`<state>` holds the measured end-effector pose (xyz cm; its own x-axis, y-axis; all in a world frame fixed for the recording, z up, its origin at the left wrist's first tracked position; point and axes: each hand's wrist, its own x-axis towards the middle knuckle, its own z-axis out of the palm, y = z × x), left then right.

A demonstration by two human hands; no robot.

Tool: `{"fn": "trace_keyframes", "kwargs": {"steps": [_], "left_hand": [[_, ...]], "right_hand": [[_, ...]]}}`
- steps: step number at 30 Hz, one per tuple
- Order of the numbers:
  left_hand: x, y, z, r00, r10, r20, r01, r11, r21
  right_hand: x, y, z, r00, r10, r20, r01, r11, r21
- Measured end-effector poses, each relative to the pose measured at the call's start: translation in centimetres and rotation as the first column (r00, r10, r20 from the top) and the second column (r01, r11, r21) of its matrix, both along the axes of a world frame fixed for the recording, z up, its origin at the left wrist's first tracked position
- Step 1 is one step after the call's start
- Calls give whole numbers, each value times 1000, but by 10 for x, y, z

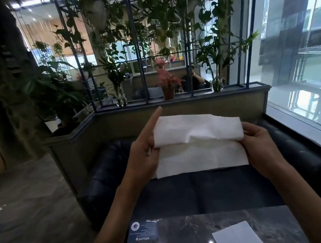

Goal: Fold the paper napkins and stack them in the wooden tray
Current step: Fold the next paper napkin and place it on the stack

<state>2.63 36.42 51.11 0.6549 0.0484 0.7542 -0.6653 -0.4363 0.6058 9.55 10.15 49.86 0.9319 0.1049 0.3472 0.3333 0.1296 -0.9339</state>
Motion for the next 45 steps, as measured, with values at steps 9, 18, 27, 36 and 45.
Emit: {"fn": "trace_keyframes", "kwargs": {"steps": [9, 18, 27, 36, 45], "left_hand": [[9, 12, -4, 995, -94, -16, 85, 951, -296], [11, 18, -4, 987, -146, -62, 134, 976, -170], [8, 22, -14, 971, -168, -168, 146, 980, -133], [5, 15, -31, 928, -106, -358, 94, 994, -52], [10, -42, -20, 820, -296, -490, 209, 952, -225]], "right_hand": [[9, 4, -3, 996, 90, 17, -90, 995, 35], [11, 7, 2, 978, 209, -23, -207, 975, 78], [7, 15, 4, 974, -77, 214, 98, 992, -86], [-4, 20, 43, 908, 223, 353, -38, 886, -461], [4, 36, 81, 800, 532, 278, -95, 569, -817]]}}
